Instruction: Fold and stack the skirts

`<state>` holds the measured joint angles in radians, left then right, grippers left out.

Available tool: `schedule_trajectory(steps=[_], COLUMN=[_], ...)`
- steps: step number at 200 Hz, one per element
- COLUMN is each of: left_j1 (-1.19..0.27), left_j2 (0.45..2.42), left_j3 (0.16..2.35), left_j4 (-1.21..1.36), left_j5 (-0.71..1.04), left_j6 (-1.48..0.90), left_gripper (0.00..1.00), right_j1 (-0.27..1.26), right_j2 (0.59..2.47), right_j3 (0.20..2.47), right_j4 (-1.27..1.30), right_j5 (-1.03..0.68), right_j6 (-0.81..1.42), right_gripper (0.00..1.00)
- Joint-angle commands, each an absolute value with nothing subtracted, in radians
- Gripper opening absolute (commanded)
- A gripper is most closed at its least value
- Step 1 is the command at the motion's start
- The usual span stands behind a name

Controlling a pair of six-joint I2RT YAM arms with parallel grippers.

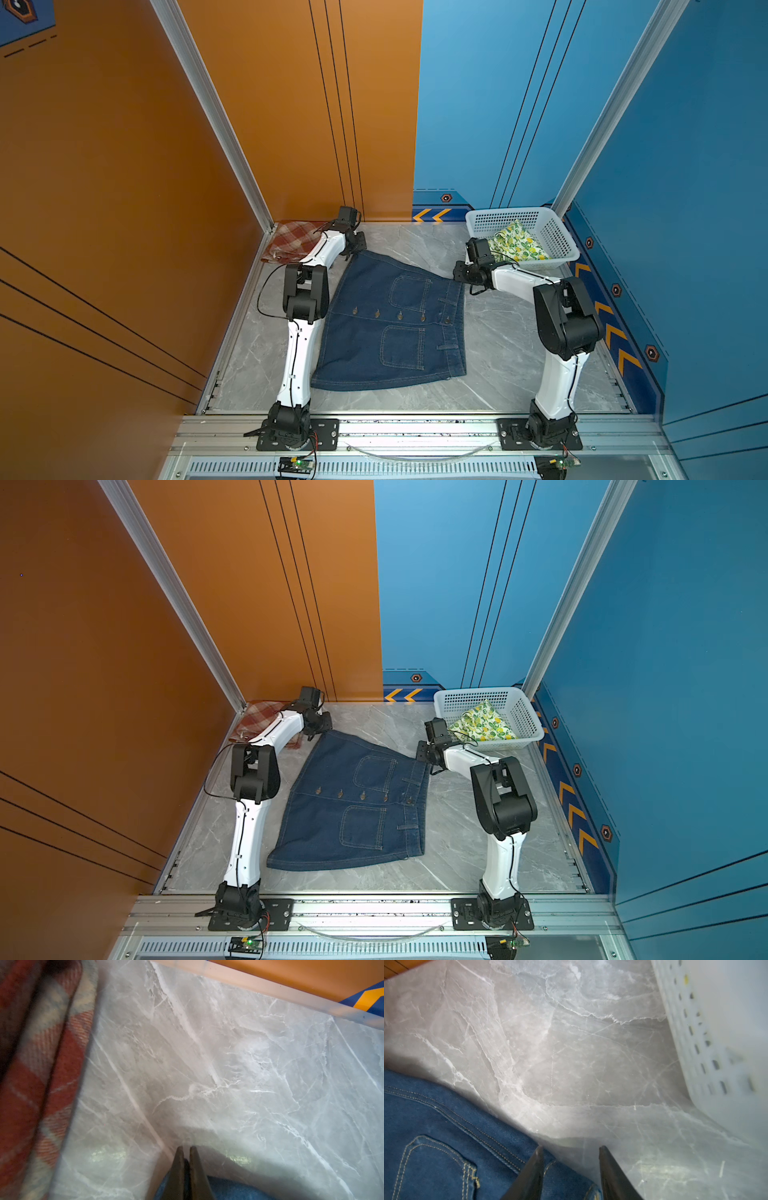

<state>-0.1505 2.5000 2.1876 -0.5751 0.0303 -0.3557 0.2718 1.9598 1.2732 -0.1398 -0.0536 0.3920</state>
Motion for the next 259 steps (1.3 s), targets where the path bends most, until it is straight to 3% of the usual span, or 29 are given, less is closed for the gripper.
schedule_trajectory(steps=[1,39,72,109,259], left_j1=[-0.143,-0.144,-0.142,-0.14,-0.071], left_j2=[2.51,2.51,2.51,2.51,2.335], left_j3=[2.216,2.22,2.229,2.25,2.316], left_j4=[-0.597,-0.6,-0.607,-0.618,-0.689], left_j5=[0.052,0.054,0.051,0.049,0.11], left_j6=[-0.344,-0.344,-0.343,-0.345,-0.36], left_gripper=[0.0,0.0,0.0,0.0,0.0], right_j1=[0.267,0.272,0.272,0.273,0.267], right_j2=[1.991,2.011,2.009,1.992,1.847], right_j3=[1.315,1.316,1.322,1.338,1.467], right_j4=[-0.245,-0.273,-0.277,-0.276,-0.252], right_j5=[-0.106,-0.127,-0.13,-0.119,-0.081], right_j6=[0.301,0.257,0.246,0.231,0.118], right_gripper=[0.44,0.38,0.14,0.0,0.0])
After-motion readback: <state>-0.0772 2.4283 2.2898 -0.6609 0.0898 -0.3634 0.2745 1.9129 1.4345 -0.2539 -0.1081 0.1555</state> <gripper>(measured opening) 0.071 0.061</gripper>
